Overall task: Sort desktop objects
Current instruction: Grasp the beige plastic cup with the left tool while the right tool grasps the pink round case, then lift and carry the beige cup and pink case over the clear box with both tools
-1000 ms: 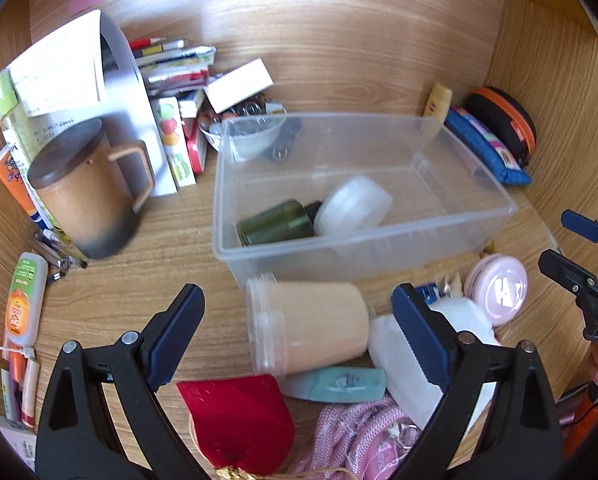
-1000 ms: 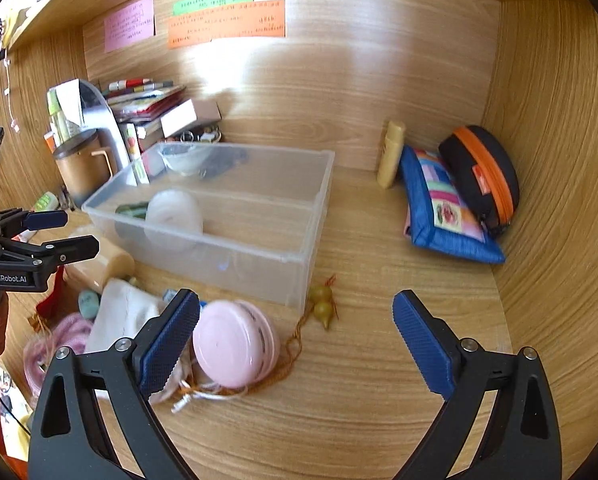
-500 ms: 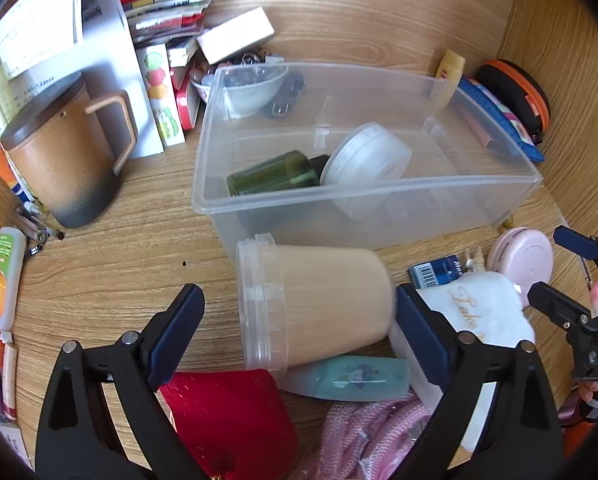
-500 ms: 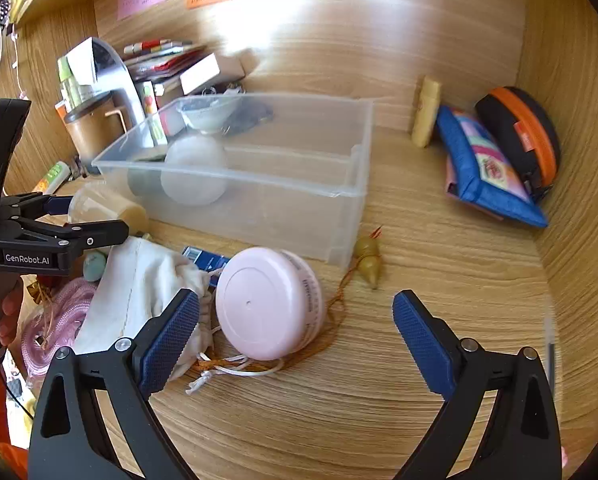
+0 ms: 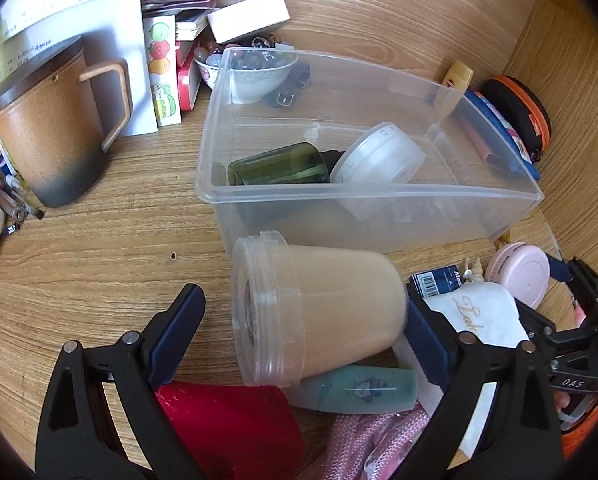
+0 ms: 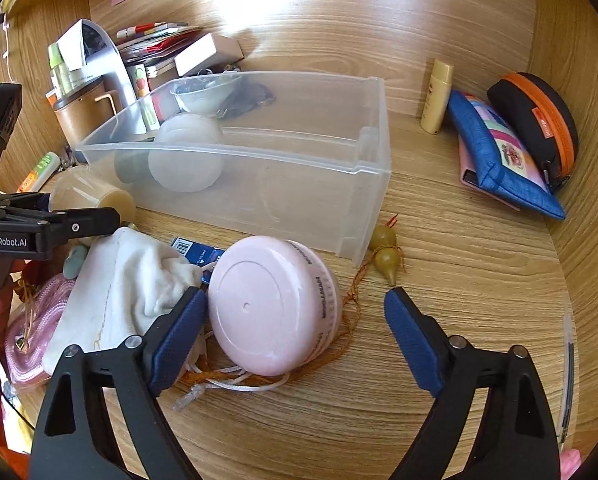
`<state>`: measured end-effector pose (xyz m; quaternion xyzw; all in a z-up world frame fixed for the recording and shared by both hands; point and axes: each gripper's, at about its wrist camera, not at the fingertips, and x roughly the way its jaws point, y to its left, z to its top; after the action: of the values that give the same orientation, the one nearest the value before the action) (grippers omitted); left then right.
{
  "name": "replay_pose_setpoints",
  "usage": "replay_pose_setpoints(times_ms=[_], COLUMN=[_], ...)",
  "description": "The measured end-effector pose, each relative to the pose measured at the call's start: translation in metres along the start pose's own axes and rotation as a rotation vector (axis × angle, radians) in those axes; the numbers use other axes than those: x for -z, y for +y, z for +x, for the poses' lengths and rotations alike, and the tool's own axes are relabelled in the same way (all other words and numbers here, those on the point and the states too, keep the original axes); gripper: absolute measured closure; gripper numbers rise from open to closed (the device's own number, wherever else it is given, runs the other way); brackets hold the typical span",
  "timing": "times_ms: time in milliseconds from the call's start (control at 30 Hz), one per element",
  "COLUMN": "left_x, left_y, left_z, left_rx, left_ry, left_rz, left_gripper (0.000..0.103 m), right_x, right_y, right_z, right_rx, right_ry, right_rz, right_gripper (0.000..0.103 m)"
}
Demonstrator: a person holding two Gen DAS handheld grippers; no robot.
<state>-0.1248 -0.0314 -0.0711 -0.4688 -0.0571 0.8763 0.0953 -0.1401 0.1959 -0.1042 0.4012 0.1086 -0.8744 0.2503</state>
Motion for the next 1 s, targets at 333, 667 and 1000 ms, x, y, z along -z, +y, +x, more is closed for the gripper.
replay_pose_setpoints(times_ms=[333, 667, 1000], left_x=[0.003, 0.002, 0.002], left_y=[0.003, -0.007, -0.009], left_z=[-0.004, -0.005, -0.015], left_rx=[-0.058, -0.074, -0.051], left_ry=[-0.062, -0.096, -0.122], left_rz=[0.015, 0.073, 0.059], left_gripper=[0.009, 0.03, 0.035], right_x=[-0.001, -0.001, -0.007], right_y=[0.005, 0.001, -0.001], right_z=[0.009, 0.008, -0.01], right_rx=[-0.003, -0.004, -0.032], right_ry=[0.02, 0.008, -0.044], right_rz=[-0.034, -0.008, 0.007], right_gripper=[0.04, 0.043, 0.043])
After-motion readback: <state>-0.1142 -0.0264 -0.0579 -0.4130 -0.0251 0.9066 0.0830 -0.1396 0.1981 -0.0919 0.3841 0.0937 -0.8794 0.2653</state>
